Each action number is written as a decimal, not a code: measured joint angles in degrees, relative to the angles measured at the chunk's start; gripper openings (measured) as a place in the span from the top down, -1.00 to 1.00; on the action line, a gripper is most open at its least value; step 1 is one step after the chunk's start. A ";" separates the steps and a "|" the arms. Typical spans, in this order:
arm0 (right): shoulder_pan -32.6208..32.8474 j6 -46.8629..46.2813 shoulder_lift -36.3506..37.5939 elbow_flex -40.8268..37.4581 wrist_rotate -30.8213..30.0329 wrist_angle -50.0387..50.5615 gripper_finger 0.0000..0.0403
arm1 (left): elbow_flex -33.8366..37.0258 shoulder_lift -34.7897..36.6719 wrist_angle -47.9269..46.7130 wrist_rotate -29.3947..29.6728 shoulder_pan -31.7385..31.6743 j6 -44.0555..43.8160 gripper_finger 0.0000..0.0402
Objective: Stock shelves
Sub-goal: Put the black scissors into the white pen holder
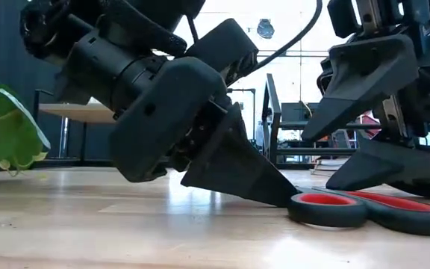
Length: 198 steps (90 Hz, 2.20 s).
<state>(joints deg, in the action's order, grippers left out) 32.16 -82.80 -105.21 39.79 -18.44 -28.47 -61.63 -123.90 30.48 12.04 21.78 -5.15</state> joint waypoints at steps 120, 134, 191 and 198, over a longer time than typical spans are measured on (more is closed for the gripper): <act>8.96 -21.33 3.22 0.39 -1.79 12.38 -0.11 | -1.69 0.32 -4.23 -0.65 3.58 -8.05 0.02; 8.94 -21.46 3.15 0.28 -3.46 11.65 -0.11 | -6.90 -3.63 -4.00 -0.93 3.54 -7.61 0.02; 8.73 -11.00 2.91 0.20 -4.48 9.93 0.52 | -13.59 -5.87 -8.09 -1.82 2.67 -6.08 0.02; 8.92 -9.18 2.93 0.17 -3.76 9.90 0.81 | -13.50 -4.30 -10.46 -1.76 2.73 -6.03 0.02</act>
<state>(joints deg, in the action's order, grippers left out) 41.08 -91.98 -102.28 39.97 -22.20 -18.57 -75.13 -128.19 20.03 10.28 24.51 -11.17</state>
